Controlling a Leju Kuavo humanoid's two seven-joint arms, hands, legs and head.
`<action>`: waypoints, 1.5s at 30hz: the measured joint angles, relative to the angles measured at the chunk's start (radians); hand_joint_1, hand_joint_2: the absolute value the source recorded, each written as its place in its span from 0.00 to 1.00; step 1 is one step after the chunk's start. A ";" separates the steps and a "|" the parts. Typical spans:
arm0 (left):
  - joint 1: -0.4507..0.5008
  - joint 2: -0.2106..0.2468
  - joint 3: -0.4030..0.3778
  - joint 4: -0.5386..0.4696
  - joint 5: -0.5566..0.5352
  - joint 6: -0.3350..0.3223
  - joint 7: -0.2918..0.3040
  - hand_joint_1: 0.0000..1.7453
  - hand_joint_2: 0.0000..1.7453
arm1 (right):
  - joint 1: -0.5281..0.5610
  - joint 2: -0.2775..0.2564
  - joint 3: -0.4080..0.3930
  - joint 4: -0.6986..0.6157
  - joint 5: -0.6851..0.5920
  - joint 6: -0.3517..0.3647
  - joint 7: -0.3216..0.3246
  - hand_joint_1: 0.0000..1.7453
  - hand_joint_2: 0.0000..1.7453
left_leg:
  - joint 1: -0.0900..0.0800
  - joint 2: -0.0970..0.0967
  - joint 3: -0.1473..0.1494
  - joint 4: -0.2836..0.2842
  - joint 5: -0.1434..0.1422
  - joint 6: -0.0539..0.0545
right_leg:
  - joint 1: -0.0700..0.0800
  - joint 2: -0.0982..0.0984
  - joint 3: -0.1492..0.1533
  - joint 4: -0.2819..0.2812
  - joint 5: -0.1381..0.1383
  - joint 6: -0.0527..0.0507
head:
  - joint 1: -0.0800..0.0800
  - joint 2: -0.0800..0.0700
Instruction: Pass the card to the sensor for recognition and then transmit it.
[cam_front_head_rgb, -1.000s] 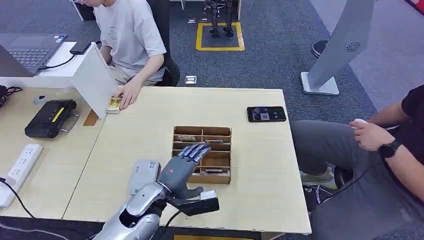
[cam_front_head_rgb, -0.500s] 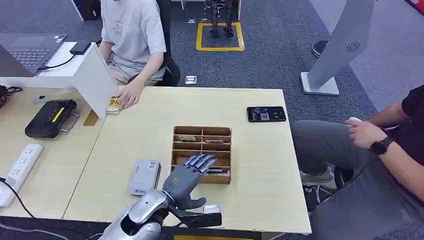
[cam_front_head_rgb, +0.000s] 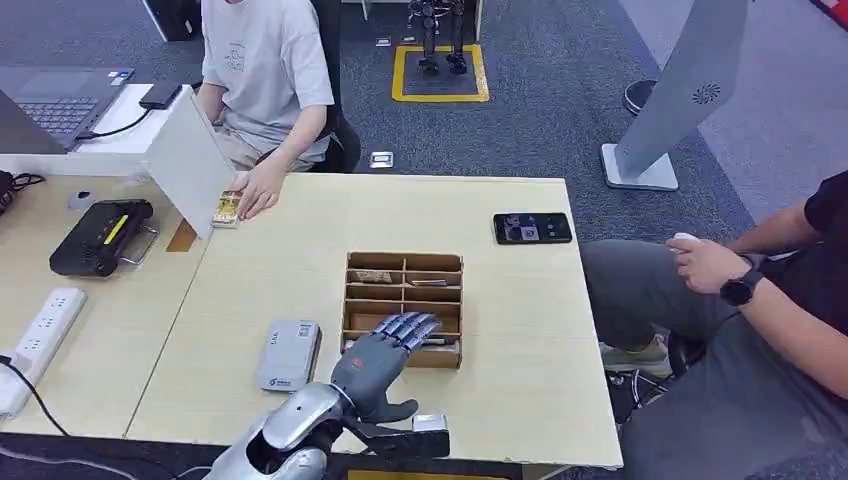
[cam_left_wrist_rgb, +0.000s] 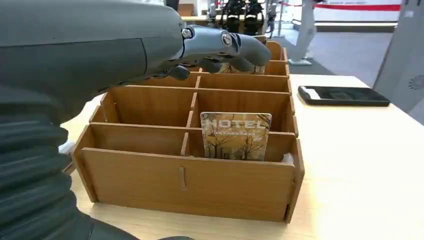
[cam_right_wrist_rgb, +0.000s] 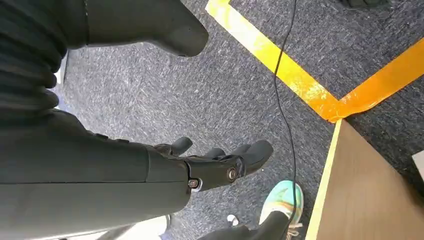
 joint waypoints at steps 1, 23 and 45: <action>0.000 -0.003 0.000 0.003 0.000 0.002 0.006 0.00 1.00 | 0.000 0.000 0.002 -0.002 0.000 0.000 0.002 0.00 1.00 | 0.000 0.000 0.000 0.000 0.000 0.000 | 0.000 0.000 0.000 0.000 0.000 0.000 | 0.000 0.000; -0.008 -0.012 0.000 0.017 0.000 0.005 0.013 0.00 1.00 | 0.005 0.000 0.023 -0.013 -0.002 0.000 0.005 0.00 1.00 | 0.000 0.000 0.000 0.000 0.000 0.000 | 0.000 0.000 0.000 0.000 0.000 0.000 | 0.000 0.000; -0.036 -0.042 0.032 0.084 -0.034 0.059 0.041 0.00 1.00 | 0.014 0.000 0.079 -0.014 -0.053 -0.016 0.019 0.00 1.00 | 0.000 0.000 0.000 0.000 0.000 0.000 | 0.000 0.000 0.000 0.000 0.000 0.000 | 0.000 0.000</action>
